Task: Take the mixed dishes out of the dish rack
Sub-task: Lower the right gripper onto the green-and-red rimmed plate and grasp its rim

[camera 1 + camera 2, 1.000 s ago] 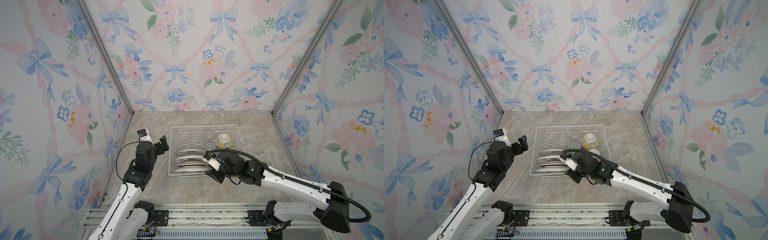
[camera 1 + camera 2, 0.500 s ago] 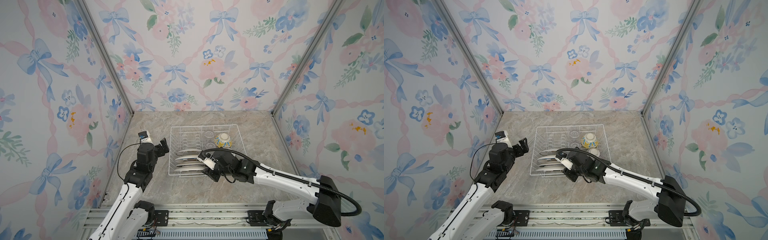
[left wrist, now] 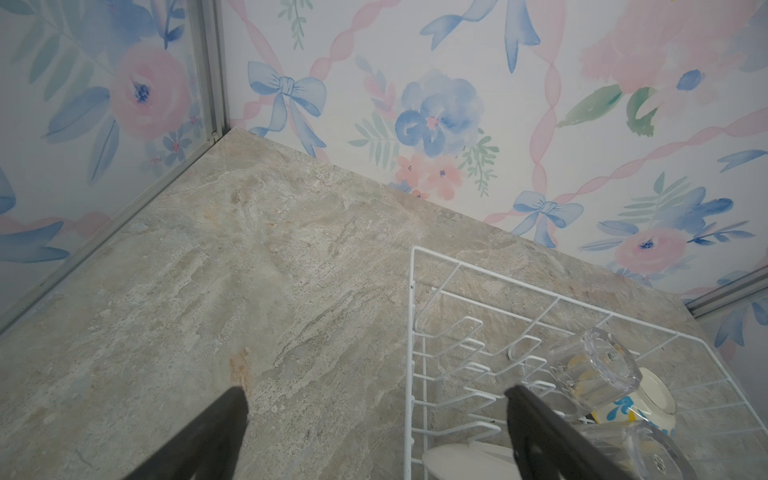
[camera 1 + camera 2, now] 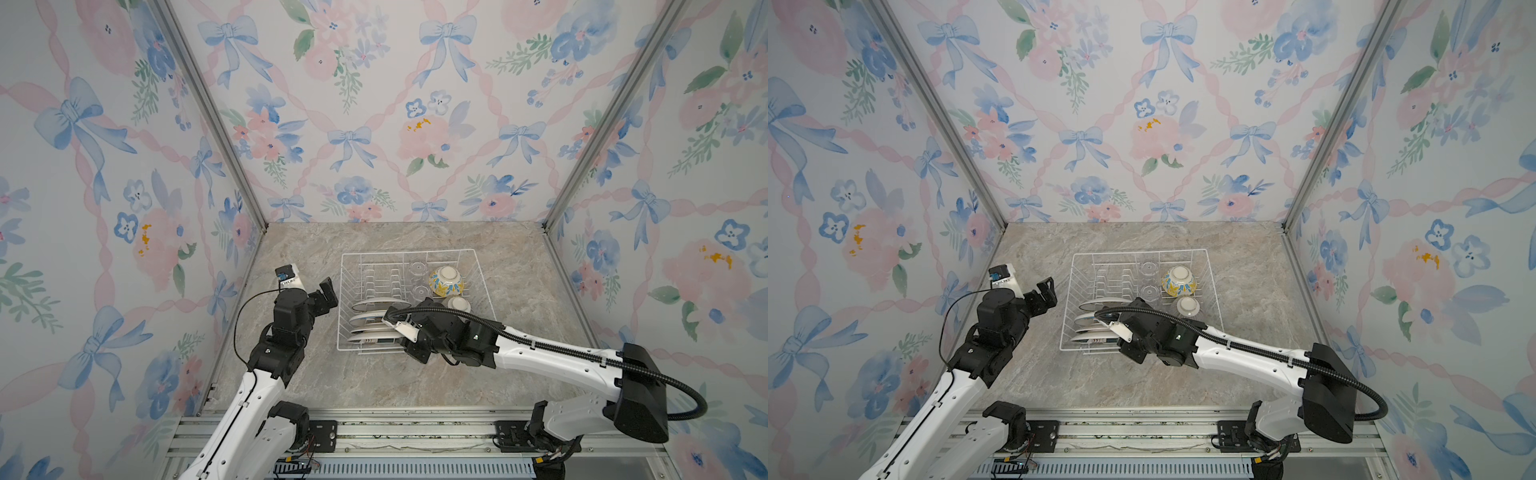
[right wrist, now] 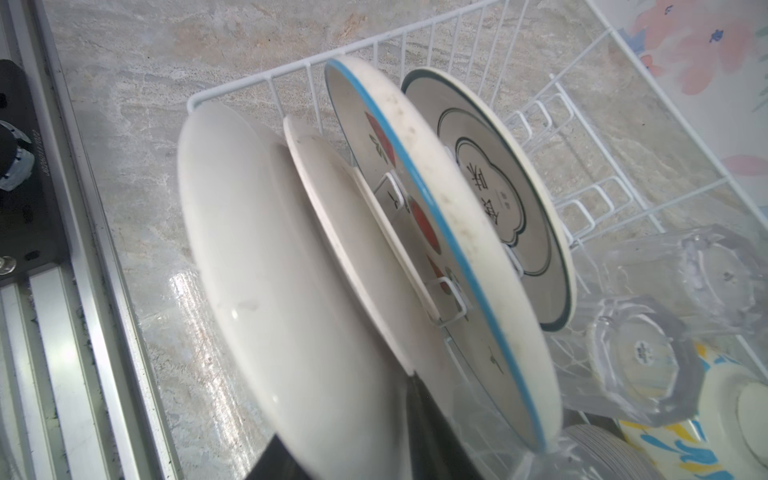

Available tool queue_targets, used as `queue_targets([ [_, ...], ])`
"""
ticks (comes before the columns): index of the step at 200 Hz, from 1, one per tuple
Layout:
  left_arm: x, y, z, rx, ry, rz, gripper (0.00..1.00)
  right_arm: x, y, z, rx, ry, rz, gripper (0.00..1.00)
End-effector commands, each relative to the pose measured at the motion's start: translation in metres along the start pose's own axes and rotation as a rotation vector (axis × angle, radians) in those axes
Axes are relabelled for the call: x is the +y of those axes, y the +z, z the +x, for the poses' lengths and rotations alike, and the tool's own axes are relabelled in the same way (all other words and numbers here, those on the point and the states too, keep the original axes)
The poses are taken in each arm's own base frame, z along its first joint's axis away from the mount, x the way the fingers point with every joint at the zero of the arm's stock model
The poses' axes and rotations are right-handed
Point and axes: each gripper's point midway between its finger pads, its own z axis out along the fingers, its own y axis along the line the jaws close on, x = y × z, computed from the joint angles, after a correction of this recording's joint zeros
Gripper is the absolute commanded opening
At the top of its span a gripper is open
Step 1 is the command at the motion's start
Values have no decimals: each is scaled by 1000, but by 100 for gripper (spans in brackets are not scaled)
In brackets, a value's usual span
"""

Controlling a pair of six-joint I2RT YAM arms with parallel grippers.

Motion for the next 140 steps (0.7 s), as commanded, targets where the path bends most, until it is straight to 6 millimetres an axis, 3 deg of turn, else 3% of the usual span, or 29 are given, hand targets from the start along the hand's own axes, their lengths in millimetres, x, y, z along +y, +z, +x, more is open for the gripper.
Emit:
queue_targets([
  [1, 4, 0, 7, 10, -5, -14, 98, -7, 2, -8, 6, -61, 60, 36],
  [61, 7, -2, 9, 8, -10, -20, 98, -8, 7, -4, 59, -172, 112, 31],
  [102, 9, -3, 9, 2, -12, -26, 98, -3, 9, -5, 69, -215, 126, 13],
  [140, 11, -2, 10, 0, -13, -37, 98, -5, 9, -7, 72, -239, 154, 6],
])
